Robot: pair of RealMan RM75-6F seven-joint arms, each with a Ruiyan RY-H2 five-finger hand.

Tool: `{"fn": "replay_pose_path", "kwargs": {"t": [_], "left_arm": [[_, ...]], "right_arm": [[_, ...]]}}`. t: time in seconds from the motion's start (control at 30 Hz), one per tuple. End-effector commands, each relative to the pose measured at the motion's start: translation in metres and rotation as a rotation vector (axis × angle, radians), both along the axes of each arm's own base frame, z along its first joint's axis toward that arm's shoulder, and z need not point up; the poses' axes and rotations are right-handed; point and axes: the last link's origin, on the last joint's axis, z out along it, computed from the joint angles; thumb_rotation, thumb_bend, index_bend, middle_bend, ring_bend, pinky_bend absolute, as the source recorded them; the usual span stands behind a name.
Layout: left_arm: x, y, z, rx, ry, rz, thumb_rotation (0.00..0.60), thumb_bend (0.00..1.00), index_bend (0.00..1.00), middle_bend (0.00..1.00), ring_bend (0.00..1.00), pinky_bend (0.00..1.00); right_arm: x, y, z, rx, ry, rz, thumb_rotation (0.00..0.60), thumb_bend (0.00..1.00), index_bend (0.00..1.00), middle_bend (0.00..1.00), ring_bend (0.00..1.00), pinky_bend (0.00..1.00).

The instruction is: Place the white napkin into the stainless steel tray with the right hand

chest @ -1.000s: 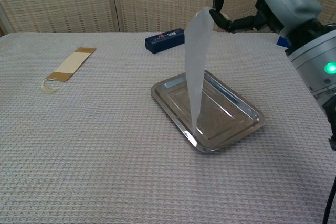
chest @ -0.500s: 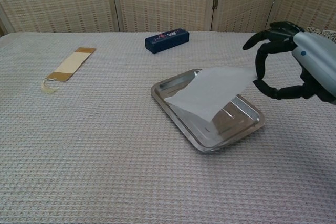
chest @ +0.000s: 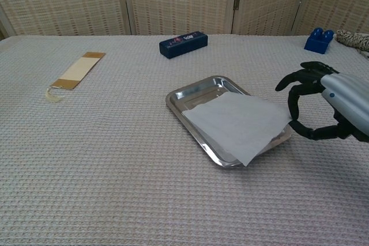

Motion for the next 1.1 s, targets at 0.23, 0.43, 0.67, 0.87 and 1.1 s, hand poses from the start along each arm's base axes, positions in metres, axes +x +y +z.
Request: {"fn": "replay_pose_path", "kwargs": {"t": [0.23,0.43,0.67,0.87,1.1], "left_arm": [[0.000,-0.001,0.002,0.000,-0.009,-0.003,0.600,0.40,0.00,0.00,0.00,0.00],[0.000,-0.002,0.001,-0.011,-0.003,0.008,0.600,0.40,0.00,0.00,0.00,0.00],[0.000,-0.001,0.001,-0.010,-0.002,0.008,0.600,0.40,0.00,0.00,0.00,0.00],[0.000,-0.001,0.001,-0.009,-0.002,0.007,0.600,0.40,0.00,0.00,0.00,0.00],[0.000,-0.001,0.001,-0.008,-0.004,0.006,0.600,0.40,0.00,0.00,0.00,0.00]], "right_arm": [[0.008,-0.015,-0.007,-0.004,0.013,-0.030,0.600,0.53,0.76,0.32,0.21,0.08],[0.005,-0.019,-0.006,0.021,0.053,-0.020,0.600,0.53,0.57,0.24,0.18,0.08],[0.005,-0.024,-0.008,0.075,0.145,-0.053,0.600,0.53,0.22,0.08,0.08,0.05],[0.016,-0.031,0.000,0.078,0.151,-0.067,0.600,0.53,0.09,0.04,0.05,0.02],[0.027,-0.036,0.010,0.106,0.185,-0.086,0.600,0.50,0.00,0.00,0.00,0.00]]}}
